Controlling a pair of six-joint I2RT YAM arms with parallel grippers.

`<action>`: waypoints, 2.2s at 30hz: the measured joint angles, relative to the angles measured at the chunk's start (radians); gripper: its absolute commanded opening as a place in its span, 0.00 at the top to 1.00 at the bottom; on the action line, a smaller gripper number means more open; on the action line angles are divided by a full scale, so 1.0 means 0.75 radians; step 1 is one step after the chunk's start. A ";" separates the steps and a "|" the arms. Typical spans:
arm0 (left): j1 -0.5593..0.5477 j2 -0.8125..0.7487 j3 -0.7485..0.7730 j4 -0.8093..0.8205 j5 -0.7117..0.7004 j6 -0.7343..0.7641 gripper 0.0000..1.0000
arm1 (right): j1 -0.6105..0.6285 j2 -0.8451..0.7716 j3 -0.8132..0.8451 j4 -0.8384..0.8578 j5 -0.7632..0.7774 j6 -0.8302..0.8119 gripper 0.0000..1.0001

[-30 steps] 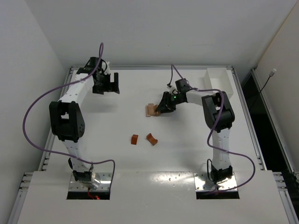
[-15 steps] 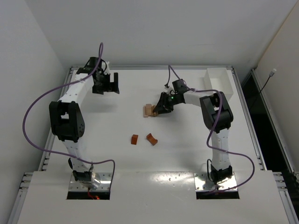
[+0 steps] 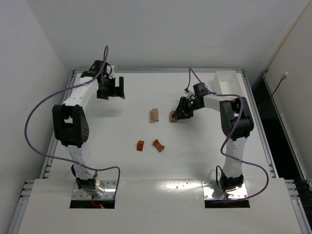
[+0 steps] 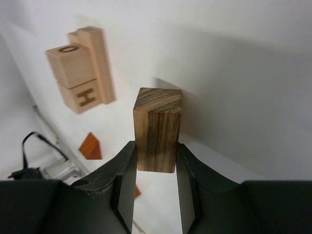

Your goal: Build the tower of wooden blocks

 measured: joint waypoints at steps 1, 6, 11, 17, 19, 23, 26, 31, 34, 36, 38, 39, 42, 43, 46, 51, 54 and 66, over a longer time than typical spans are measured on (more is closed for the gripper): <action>0.000 0.002 -0.001 0.000 -0.008 -0.003 0.00 | -0.033 -0.016 -0.002 -0.041 0.021 -0.029 1.00; 0.000 -0.003 -0.053 0.028 -0.079 -0.017 0.00 | -0.123 -0.079 0.100 -0.301 0.305 -0.193 1.00; 0.000 -0.044 -0.209 0.046 -0.173 -0.052 0.00 | 0.042 -0.103 0.382 -0.522 0.727 -0.337 1.00; 0.000 -0.094 -0.275 0.044 -0.294 -0.136 0.00 | 0.359 -0.173 0.540 -0.653 1.014 -0.302 1.00; 0.002 -0.115 -0.275 0.052 -0.329 -0.159 0.00 | 0.418 -0.178 0.579 -0.718 1.067 -0.233 1.00; 0.004 -0.143 -0.275 0.064 -0.370 -0.192 0.00 | 0.418 -0.177 0.651 -0.850 1.113 -0.039 1.00; 0.005 -0.148 -0.280 0.070 -0.378 -0.204 0.00 | 0.419 -0.168 0.693 -0.908 1.158 0.070 1.00; 0.005 -0.151 -0.302 0.070 -0.377 -0.214 0.00 | 0.466 -0.075 0.830 -0.944 1.182 0.196 1.00; 0.005 -0.152 -0.303 0.072 -0.377 -0.217 0.00 | 0.507 -0.010 0.889 -0.941 1.181 0.240 1.00; 0.006 -0.153 -0.303 0.071 -0.377 -0.218 0.00 | 0.535 0.031 0.910 -0.946 1.180 0.266 1.00; 0.005 -0.153 -0.303 0.071 -0.377 -0.218 0.00 | 0.554 0.063 0.917 -0.946 1.176 0.283 1.00; 0.006 -0.153 -0.304 0.072 -0.377 -0.218 0.00 | 0.564 0.077 0.917 -0.946 1.168 0.290 1.00; 0.006 -0.153 -0.312 0.072 -0.377 -0.218 0.00 | 0.578 0.113 0.919 -0.939 1.132 0.299 1.00; 0.006 -0.153 -0.315 0.072 -0.377 -0.218 0.00 | 0.579 0.126 0.922 -0.935 1.121 0.299 1.00; 0.006 -0.153 -0.317 0.071 -0.377 -0.218 0.00 | 0.577 0.157 0.936 -0.928 1.097 0.299 1.00; 0.006 -0.153 -0.317 0.072 -0.376 -0.218 0.00 | 0.575 0.172 0.949 -0.915 1.074 0.293 1.00; 0.006 -0.153 -0.317 0.072 -0.373 -0.218 0.00 | 0.575 0.198 0.984 -0.896 1.062 0.276 1.00; 0.007 -0.153 -0.317 0.072 -0.361 -0.217 0.00 | 0.575 0.240 1.005 -0.870 1.062 0.228 1.00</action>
